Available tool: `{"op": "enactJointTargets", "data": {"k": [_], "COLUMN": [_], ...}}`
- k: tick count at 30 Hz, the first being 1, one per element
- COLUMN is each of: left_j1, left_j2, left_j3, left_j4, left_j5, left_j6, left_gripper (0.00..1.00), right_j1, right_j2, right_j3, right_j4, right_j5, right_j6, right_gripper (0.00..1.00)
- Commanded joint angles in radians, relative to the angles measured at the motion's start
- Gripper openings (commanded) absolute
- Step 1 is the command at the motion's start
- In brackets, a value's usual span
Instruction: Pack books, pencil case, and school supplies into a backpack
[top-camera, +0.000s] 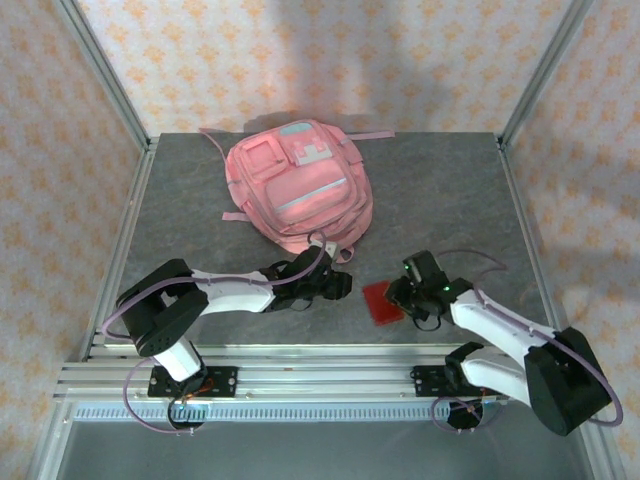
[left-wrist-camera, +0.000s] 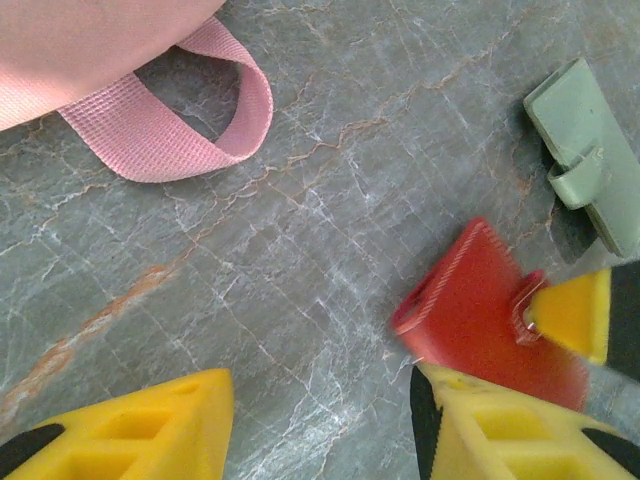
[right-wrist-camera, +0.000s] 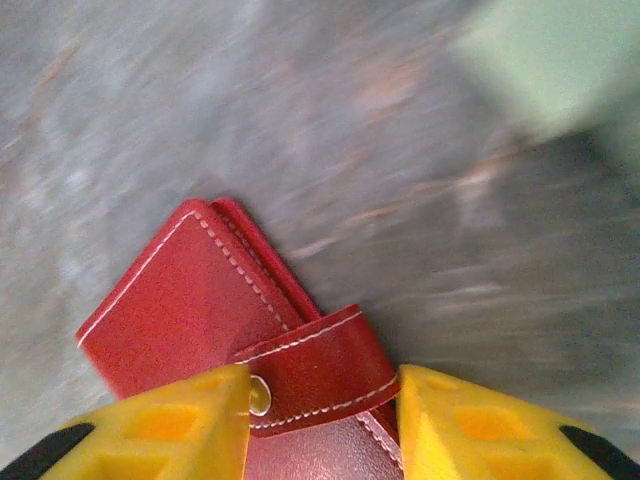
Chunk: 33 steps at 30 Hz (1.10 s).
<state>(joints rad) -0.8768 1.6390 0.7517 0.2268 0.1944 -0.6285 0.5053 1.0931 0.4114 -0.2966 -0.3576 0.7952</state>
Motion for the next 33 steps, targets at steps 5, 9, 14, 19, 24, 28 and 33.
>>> {"op": "enactJointTargets", "data": {"k": [5, 9, 14, 19, 24, 28, 33], "left_j1": [-0.001, -0.002, -0.010, -0.026, -0.042, -0.043, -0.044], "left_j2": [0.022, 0.054, 0.107, 0.160, 0.223, 0.243, 0.250], "left_j3": [0.047, 0.084, 0.135, 0.186, 0.240, 0.238, 0.236], "left_j4": [-0.064, -0.110, -0.181, -0.258, -0.361, -0.363, -0.346], "left_j5": [-0.020, 0.015, 0.036, -0.009, -0.073, -0.069, -0.070], "left_j6": [0.008, 0.012, 0.024, 0.036, 0.077, 0.082, 0.086], "left_gripper": [0.48, 0.43, 0.39, 0.29, 0.12, 0.07, 0.07], "right_j1": [0.029, 0.024, 0.010, 0.009, 0.009, 0.010, 0.010], "right_j2": [0.006, -0.022, -0.034, -0.046, -0.043, -0.020, -0.044], "right_j3": [0.040, 0.055, 0.028, -0.032, -0.084, -0.110, -0.130], "right_j4": [0.162, 0.064, 0.004, 0.034, 0.081, 0.163, 0.296], "right_j5": [-0.077, 0.014, 0.038, 0.015, -0.030, -0.113, -0.187], "right_j6": [-0.007, -0.027, -0.040, -0.018, -0.001, -0.006, 0.002], "right_gripper": [0.44, 0.46, 0.51, 0.51, 0.51, 0.49, 0.44]}}
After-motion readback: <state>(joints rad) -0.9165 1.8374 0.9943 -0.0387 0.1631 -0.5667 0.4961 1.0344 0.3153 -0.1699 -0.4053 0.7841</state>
